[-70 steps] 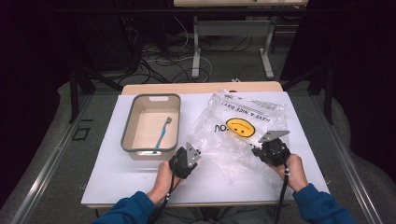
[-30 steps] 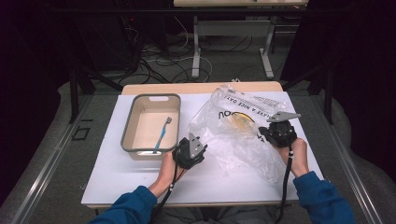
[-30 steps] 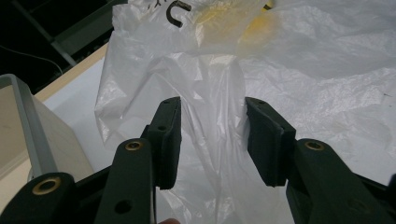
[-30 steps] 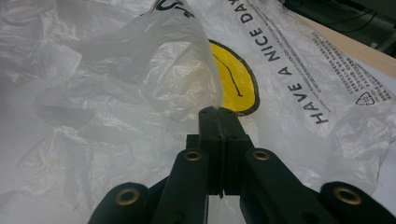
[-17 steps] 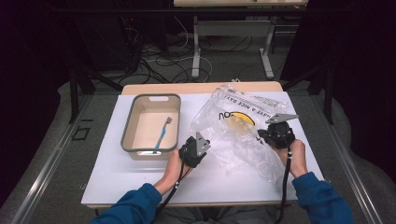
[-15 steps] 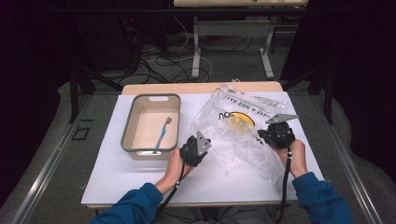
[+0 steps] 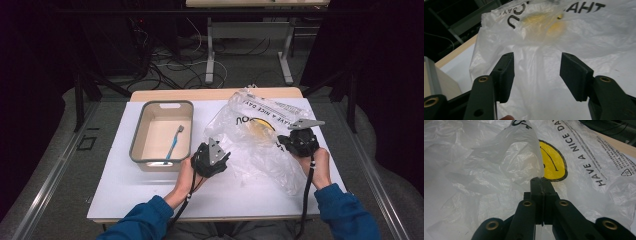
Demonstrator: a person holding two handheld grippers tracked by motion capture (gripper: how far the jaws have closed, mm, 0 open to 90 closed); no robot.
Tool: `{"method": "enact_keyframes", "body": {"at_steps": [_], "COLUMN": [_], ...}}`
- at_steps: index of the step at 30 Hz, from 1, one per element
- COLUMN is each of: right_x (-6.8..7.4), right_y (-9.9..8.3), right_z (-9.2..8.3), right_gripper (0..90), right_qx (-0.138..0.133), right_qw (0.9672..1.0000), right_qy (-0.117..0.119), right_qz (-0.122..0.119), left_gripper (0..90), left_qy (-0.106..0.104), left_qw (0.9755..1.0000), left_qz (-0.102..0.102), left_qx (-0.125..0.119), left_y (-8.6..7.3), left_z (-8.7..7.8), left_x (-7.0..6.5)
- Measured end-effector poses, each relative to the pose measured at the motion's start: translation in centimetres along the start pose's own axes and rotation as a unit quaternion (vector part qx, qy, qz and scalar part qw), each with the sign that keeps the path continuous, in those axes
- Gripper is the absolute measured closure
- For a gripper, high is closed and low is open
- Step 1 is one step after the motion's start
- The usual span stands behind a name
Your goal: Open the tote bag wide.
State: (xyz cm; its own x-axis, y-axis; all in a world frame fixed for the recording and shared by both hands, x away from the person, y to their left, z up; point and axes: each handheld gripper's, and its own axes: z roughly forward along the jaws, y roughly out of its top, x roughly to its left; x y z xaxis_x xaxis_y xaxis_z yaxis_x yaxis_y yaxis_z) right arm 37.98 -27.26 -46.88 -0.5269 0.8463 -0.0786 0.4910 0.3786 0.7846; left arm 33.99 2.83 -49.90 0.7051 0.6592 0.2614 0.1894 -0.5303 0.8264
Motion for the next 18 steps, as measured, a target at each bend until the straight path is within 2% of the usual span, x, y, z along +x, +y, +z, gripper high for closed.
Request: {"method": "enact_keyframes", "body": {"at_steps": [3, 6, 11, 12, 17, 18], "right_x": [-0.1, -0.1, 0.1, 0.1, 0.0, 0.0], "right_y": [0.1, 0.3, 0.5, 0.5, 0.5, 0.5], "right_z": [0.0, 0.1, 0.4, 0.5, 0.5, 0.5], "right_gripper": [90.0, 90.0, 90.0, 90.0, 90.0, 90.0], "right_qx": [-0.002, -0.002, -0.001, -0.002, -0.001, -0.001], "right_qw": [1.0000, 1.0000, 1.0000, 1.0000, 1.0000, 1.0000], "right_qy": [-0.001, -0.001, -0.002, -0.004, -0.003, -0.003], "right_qz": [0.002, 0.004, 0.004, 0.001, 0.007, 0.007], "left_gripper": [38.2, 35.9, 33.9, 33.1, 28.7, 28.2], "left_qy": [-0.022, -0.053, -0.092, -0.100, -0.121, -0.127], "left_qw": [0.9997, 0.9986, 0.9949, 0.9941, 0.9906, 0.9892], "left_qz": [0.006, -0.001, -0.004, -0.005, 0.009, 0.010], "left_qx": [0.002, 0.009, 0.041, 0.041, 0.062, 0.072], "left_y": [0.1, -0.2, -0.9, -1.0, -1.2, -1.3], "left_z": [-0.3, 0.1, 1.8, 2.1, 3.6, 3.9], "left_x": [-0.9, -1.7, -2.6, -2.8, -4.0, -4.1]}}
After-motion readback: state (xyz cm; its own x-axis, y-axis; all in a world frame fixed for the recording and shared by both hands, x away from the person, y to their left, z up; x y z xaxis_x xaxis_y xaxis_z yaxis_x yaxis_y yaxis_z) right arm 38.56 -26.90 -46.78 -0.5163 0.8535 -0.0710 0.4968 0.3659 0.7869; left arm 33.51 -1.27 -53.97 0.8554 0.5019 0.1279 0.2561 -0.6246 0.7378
